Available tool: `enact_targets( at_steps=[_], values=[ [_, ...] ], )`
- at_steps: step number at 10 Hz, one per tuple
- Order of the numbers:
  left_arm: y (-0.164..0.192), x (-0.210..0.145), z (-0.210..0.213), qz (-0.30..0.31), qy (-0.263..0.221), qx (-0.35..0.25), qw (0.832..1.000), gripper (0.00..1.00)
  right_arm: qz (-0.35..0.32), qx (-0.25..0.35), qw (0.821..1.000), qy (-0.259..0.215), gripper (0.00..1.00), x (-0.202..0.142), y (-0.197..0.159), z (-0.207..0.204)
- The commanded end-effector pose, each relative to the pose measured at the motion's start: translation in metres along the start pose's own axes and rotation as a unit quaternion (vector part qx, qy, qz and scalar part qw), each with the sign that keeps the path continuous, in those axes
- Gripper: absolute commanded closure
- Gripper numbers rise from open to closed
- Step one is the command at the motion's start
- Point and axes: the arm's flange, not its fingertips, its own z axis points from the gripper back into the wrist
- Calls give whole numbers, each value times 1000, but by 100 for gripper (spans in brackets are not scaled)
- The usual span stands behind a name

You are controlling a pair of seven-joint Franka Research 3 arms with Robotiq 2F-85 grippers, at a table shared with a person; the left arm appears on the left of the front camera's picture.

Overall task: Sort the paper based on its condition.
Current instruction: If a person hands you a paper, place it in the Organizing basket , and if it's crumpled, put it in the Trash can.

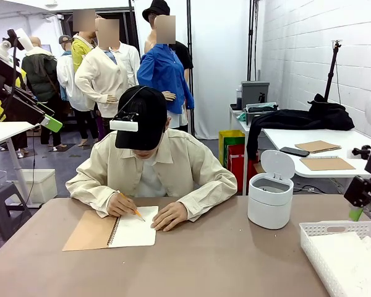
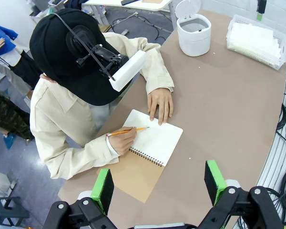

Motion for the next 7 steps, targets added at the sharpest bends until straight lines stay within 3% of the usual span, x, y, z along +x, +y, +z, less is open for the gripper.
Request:
enact_targets(
  at_steps=[1,3,5,7],
  values=[
    [1,0,1,0,-1,-1,1000,0,57,-5,998,0,0,20,0,21],
    [1,0,1,0,-1,-1,1000,0,102,13,995,-6,0,31,7,44],
    [1,0,1,0,-1,-1,1000,0,94,31,995,-14,0,38,12,56],
    [1,0,1,0,-1,-1,1000,0,91,-1,996,-16,0,28,14,48]
  ],
)
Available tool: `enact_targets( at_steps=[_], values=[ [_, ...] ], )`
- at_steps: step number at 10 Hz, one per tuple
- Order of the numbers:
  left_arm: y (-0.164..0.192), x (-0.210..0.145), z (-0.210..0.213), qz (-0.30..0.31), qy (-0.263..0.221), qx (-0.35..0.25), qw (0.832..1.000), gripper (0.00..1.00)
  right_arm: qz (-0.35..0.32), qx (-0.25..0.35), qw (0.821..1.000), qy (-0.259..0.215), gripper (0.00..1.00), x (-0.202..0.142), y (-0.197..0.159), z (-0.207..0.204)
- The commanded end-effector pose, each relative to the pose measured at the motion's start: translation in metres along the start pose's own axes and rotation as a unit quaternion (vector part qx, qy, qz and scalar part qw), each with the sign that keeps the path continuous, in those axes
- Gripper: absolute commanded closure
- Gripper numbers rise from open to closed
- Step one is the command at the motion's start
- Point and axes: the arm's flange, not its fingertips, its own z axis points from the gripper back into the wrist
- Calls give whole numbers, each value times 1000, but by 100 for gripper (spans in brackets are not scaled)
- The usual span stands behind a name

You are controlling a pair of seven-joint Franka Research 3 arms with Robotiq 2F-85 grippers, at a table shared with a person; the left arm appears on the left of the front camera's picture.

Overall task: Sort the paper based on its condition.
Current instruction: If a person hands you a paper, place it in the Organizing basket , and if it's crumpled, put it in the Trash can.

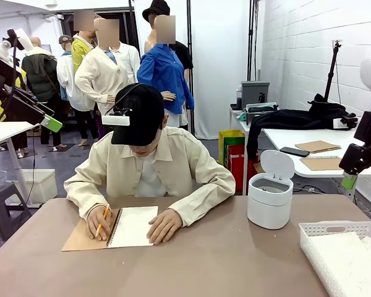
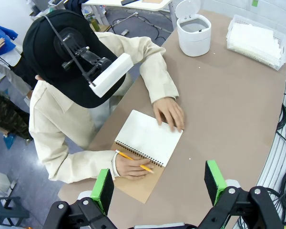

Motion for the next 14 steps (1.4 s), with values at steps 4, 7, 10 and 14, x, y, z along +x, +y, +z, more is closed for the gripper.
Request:
enact_targets(
  at_steps=[4,7,10,14],
  values=[
    [1,0,1,0,-1,-1,1000,0,-1,0,1000,2,0,-1,0,-2],
    [1,0,1,0,-1,-1,1000,0,147,85,983,-66,0,20,44,25],
    [1,0,1,0,-1,-1,1000,0,238,147,946,-163,0,43,109,52],
    [1,0,1,0,-1,-1,1000,0,255,184,920,-233,0,65,202,86]
  ],
)
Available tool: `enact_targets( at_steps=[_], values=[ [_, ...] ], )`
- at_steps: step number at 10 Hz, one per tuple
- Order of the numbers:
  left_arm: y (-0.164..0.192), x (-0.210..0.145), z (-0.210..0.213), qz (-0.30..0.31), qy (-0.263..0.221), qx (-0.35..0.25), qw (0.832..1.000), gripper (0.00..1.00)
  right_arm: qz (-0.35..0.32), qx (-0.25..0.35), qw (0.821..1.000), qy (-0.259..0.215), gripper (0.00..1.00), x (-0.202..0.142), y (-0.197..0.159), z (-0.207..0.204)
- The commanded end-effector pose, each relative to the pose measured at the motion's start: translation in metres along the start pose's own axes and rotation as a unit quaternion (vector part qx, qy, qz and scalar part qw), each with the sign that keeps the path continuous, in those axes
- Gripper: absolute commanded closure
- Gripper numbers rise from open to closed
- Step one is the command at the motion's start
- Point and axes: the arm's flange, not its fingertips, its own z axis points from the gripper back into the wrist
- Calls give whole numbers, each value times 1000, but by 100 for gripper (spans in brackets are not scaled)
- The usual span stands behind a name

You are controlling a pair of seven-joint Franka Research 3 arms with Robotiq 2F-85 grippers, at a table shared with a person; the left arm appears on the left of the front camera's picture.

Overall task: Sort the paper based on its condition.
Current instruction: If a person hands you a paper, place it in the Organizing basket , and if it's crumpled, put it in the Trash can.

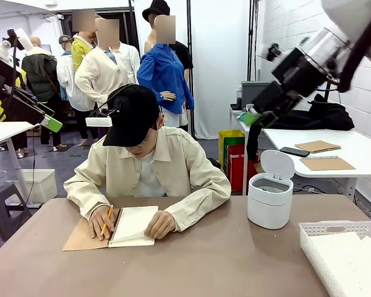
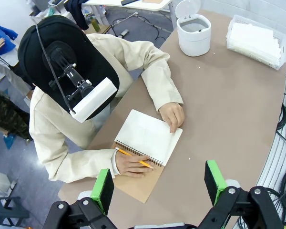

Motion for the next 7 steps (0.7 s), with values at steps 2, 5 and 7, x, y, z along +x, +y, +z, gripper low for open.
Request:
enact_targets(
  at_steps=[2,5,7],
  values=[
    [1,0,1,0,-1,-1,1000,0,65,5,997,-37,0,25,20,-18],
    [1,0,1,0,-1,-1,1000,0,133,19,990,-38,0,34,35,-31],
    [1,0,1,0,-1,-1,1000,0,170,29,985,-16,0,38,40,-40]
  ],
)
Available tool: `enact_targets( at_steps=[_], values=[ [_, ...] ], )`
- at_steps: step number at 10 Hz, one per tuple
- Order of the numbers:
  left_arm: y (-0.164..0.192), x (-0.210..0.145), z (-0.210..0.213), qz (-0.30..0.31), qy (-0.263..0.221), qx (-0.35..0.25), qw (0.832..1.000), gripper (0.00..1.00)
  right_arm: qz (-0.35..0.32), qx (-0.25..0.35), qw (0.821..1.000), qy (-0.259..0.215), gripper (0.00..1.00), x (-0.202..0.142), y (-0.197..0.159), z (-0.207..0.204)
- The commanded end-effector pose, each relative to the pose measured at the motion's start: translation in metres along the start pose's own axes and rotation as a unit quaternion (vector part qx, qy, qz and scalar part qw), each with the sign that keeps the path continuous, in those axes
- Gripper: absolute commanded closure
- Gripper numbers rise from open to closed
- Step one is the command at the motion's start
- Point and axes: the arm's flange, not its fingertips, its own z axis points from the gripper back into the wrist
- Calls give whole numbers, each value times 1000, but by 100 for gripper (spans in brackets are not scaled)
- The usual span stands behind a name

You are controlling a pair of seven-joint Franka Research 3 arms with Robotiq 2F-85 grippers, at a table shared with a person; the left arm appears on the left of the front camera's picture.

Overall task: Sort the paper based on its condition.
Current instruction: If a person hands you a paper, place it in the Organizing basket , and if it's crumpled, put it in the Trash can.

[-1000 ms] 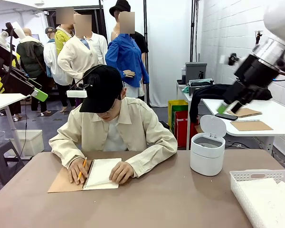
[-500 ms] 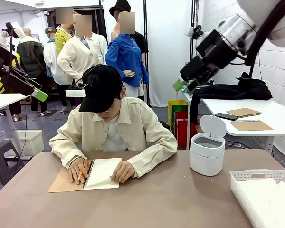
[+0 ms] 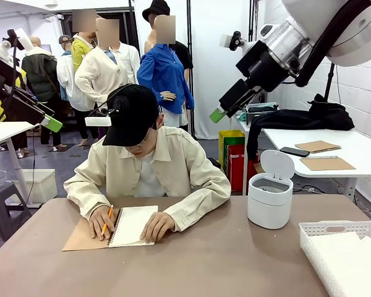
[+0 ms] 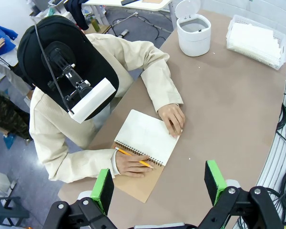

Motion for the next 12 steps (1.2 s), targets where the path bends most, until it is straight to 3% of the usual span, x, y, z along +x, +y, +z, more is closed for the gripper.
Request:
enact_targets(
  at_steps=[1,2,3,12],
  values=[
    [1,0,1,0,-1,-1,1000,0,25,29,999,15,0,-1,-3,-8],
    [1,0,1,0,-1,-1,1000,0,22,32,999,33,0,-10,-11,-8],
    [1,0,1,0,-1,-1,1000,0,11,10,1000,8,0,-1,1,-6],
    [1,0,1,0,-1,-1,1000,0,11,10,1000,8,0,-1,1,-6]
  ],
)
